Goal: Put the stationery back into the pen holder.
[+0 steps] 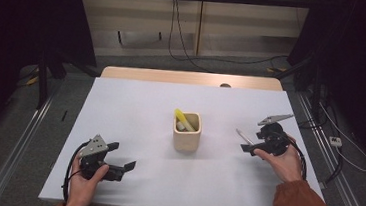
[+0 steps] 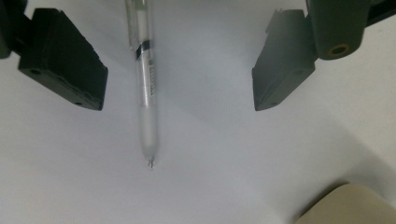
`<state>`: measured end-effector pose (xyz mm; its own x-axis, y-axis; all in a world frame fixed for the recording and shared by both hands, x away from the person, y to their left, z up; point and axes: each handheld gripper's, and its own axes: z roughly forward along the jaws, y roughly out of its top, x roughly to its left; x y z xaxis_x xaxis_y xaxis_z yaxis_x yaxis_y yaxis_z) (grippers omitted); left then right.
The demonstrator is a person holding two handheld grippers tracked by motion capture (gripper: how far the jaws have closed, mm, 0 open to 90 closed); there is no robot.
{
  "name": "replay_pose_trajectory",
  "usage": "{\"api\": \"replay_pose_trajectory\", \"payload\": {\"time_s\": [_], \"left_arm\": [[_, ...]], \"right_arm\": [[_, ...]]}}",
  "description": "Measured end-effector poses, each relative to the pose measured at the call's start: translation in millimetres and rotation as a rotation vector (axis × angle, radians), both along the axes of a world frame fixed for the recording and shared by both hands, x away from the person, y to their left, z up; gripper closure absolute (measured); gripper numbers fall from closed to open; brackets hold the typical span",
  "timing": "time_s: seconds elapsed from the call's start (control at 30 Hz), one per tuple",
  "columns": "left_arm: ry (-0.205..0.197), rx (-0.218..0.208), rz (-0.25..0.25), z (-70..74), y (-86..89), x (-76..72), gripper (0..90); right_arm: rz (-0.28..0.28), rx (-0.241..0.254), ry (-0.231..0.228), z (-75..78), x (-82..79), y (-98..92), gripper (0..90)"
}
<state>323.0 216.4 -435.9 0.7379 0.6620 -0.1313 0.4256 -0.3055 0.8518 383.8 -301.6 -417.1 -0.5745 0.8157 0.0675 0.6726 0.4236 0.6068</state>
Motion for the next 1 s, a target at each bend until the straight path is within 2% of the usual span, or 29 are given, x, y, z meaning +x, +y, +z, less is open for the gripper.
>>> {"api": "replay_pose_trajectory", "payload": {"time_s": [0.17, 0.37, 0.43, 0.5, 0.6, 0.9, 1.0], "left_arm": [[0.0, -0.001, -0.001, -0.3, 0.2, 0.3, 6.3], [0.0, -0.004, 0.0, -1.0, 0.0, 0.3, 6.3], [0.003, 0.0, 0.003, -0.6, 0.8, 0.2, 6.3], [0.002, -0.011, 0.006, -0.8, 1.2, 0.1, 6.3], [0.002, -0.011, 0.004, -0.1, 1.3, -0.7, 6.3], [0.002, -0.007, -0.002, 0.1, 1.2, -0.6, 6.3], [0.002, -0.006, -0.003, 0.1, 0.9, -0.7, 6.3]], "right_arm": [[-0.004, -0.017, 0.043, 2.5, 19.0, 2.3, 19.4], [-0.003, -0.044, 0.064, 1.5, 44.4, 8.5, 27.7], [0.006, -0.067, 0.08, -0.4, 49.6, 12.2, 29.8], [0.008, -0.075, 0.075, -2.7, 51.4, 14.6, 34.4], [0.008, -0.121, 0.098, -5.8, 51.3, 17.1, 36.6], [-0.002, -0.157, 0.14, -14.6, 53.7, 15.7, 51.9], [-0.005, -0.165, 0.153, -16.2, 54.3, 15.2, 61.3]]}}
